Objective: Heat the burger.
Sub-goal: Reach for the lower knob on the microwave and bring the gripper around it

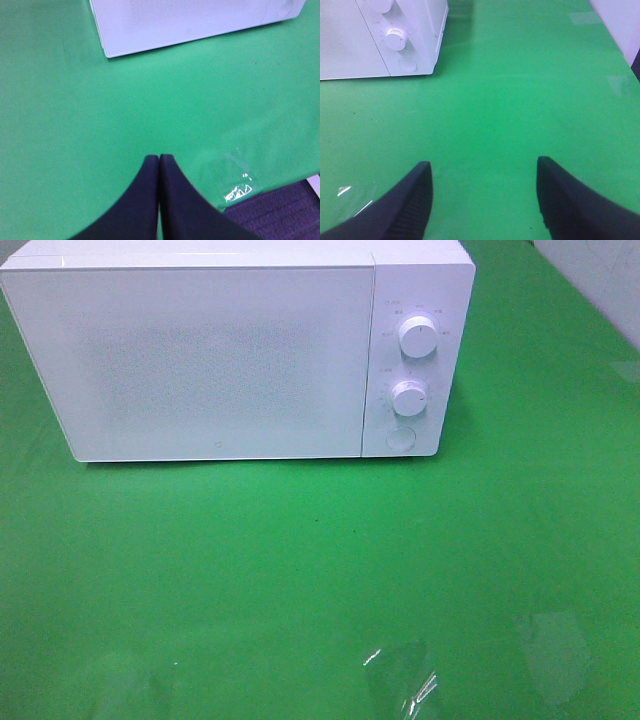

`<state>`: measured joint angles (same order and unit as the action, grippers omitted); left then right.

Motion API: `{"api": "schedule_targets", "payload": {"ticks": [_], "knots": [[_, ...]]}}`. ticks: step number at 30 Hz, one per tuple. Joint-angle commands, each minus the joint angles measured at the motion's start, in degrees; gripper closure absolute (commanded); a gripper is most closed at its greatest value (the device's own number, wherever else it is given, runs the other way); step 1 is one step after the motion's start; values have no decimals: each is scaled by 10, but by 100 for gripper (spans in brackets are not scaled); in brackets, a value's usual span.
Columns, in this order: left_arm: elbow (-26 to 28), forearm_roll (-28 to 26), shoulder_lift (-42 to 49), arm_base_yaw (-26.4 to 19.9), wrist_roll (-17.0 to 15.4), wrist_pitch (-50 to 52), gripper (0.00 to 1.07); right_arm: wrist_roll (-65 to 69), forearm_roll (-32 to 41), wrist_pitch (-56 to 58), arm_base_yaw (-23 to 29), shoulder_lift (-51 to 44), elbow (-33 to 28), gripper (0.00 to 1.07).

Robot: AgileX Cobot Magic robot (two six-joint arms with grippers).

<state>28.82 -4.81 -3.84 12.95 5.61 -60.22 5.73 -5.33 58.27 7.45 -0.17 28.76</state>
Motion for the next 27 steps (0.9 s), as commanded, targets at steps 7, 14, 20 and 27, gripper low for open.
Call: {"api": "schedule_targets", "payload": {"ticks": [7, 14, 20, 27], "knots": [[-2, 21, 54, -2, 4, 6, 106, -2, -2, -6, 1, -15, -2, 50], [-2, 21, 54, -2, 4, 6, 106, -2, -2, -6, 1, -15, -2, 50], [-2, 21, 54, -2, 12, 6, 106, -2, -2, -6, 1, -15, -2, 50], [-2, 21, 54, -2, 15, 6, 106, -2, -2, -6, 1, -15, -2, 50]]}}
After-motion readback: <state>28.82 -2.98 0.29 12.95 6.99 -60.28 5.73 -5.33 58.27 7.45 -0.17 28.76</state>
